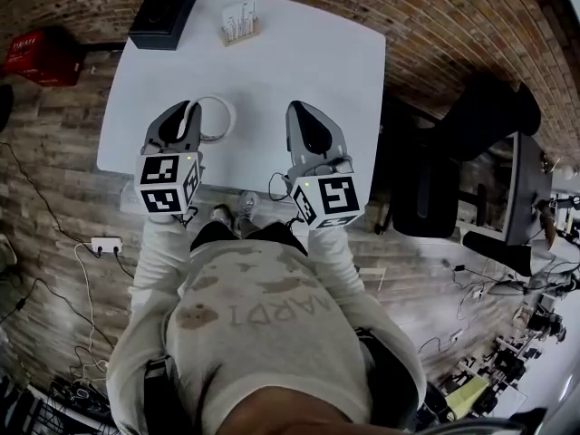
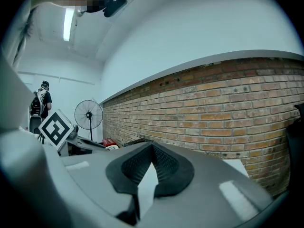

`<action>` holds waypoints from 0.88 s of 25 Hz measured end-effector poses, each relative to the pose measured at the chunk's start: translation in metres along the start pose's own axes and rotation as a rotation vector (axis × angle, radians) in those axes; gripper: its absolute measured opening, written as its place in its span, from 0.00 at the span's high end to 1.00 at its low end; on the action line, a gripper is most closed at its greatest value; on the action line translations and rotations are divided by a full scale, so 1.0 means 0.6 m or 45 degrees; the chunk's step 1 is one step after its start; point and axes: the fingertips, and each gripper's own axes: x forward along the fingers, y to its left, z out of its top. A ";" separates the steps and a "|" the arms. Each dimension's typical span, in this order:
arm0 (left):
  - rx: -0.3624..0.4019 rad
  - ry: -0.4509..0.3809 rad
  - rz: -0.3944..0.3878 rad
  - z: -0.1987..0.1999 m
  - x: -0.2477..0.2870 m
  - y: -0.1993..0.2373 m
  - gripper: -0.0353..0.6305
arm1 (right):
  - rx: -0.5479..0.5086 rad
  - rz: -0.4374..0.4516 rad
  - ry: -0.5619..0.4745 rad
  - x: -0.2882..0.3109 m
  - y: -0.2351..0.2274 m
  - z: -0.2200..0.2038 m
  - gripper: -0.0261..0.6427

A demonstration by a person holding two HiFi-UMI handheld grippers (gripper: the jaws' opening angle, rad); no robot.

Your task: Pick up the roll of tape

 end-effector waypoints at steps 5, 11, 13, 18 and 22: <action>0.011 -0.074 0.022 0.020 -0.037 0.001 0.86 | -0.017 0.005 -0.012 -0.015 0.019 0.010 0.94; 0.020 -0.168 0.057 0.050 -0.080 0.002 0.86 | -0.032 0.007 -0.024 -0.034 0.036 0.025 0.94; 0.019 -0.201 0.067 0.059 -0.094 0.004 0.86 | -0.039 0.009 -0.027 -0.040 0.043 0.030 0.94; 0.042 -0.287 0.096 0.080 -0.135 0.006 0.86 | -0.052 0.008 -0.045 -0.059 0.061 0.042 0.94; 0.053 -0.360 0.116 0.099 -0.164 0.008 0.86 | -0.057 0.003 -0.063 -0.071 0.072 0.053 0.94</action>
